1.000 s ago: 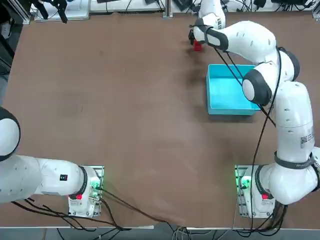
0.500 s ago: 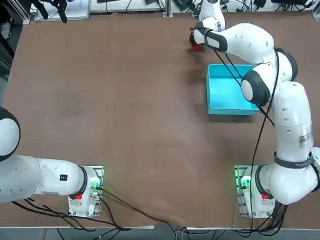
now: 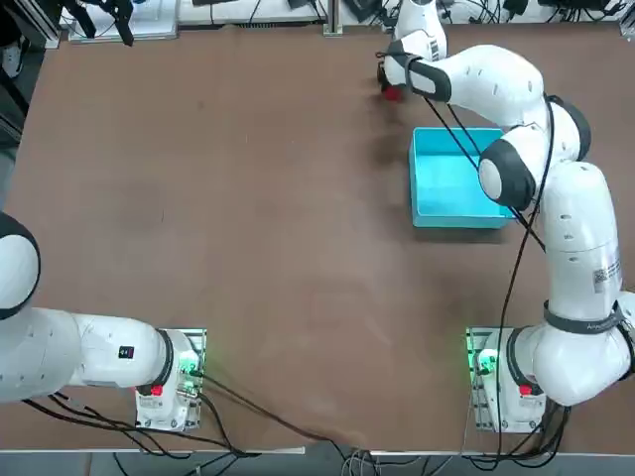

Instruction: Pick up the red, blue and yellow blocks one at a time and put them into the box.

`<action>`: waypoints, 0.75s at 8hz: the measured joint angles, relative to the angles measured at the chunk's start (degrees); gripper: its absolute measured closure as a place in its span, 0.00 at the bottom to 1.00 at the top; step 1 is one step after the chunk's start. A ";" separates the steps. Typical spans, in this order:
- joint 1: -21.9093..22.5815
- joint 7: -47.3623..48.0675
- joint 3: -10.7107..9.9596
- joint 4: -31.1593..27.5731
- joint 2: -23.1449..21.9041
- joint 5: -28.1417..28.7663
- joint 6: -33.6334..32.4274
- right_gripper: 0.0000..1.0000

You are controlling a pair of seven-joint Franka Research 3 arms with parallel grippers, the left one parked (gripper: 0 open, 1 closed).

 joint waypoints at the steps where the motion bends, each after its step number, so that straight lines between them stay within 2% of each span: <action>1: -0.14 0.37 -0.05 -0.34 -2.57 0.09 -3.81 0.30; 2: -0.30 0.61 -0.10 -2.71 -7.32 0.20 -7.48 0.30; 3: -0.47 0.65 -0.13 -8.39 -14.07 0.32 -9.52 0.30; 6: -1.22 0.65 -0.32 -33.77 -34.66 0.41 -8.44 0.30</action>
